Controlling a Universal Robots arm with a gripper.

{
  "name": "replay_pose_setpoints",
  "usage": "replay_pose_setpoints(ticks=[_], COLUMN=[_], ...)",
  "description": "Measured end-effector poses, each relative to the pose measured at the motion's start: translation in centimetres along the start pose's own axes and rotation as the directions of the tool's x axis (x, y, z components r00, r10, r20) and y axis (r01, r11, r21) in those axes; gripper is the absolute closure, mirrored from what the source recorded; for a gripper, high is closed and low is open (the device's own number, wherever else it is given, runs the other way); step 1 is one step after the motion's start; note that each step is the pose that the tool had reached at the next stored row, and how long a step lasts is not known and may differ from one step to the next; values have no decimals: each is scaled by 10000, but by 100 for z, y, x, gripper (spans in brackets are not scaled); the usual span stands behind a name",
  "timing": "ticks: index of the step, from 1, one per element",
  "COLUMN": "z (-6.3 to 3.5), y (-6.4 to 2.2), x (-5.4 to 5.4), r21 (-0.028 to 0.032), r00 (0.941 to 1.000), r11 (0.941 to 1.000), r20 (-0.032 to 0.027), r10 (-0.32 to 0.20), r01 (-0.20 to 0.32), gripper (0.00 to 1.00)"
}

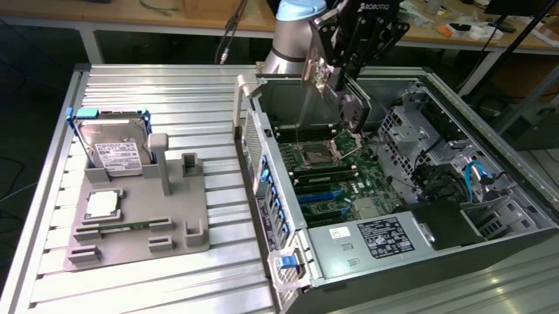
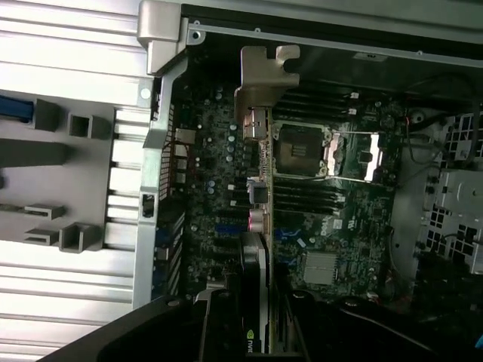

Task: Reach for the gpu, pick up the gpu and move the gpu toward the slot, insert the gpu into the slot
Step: 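Pick up the gpu and move the gpu toward the slot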

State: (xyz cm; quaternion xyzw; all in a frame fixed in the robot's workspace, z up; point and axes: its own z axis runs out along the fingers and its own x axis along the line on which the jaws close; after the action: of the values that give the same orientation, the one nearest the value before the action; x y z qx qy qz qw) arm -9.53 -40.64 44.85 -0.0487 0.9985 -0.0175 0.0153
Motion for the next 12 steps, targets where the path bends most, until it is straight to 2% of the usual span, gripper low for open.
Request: replay_pose_setpoints(ticks=[8,12], z=[29,54], y=[-5,-15], x=[-60,-174], r21=[20,26], r00=[9980,9965], r11=[9980,9965], r20=[-23,-29], r10=[637,834], r01=[-637,-834], gripper=[73,73])
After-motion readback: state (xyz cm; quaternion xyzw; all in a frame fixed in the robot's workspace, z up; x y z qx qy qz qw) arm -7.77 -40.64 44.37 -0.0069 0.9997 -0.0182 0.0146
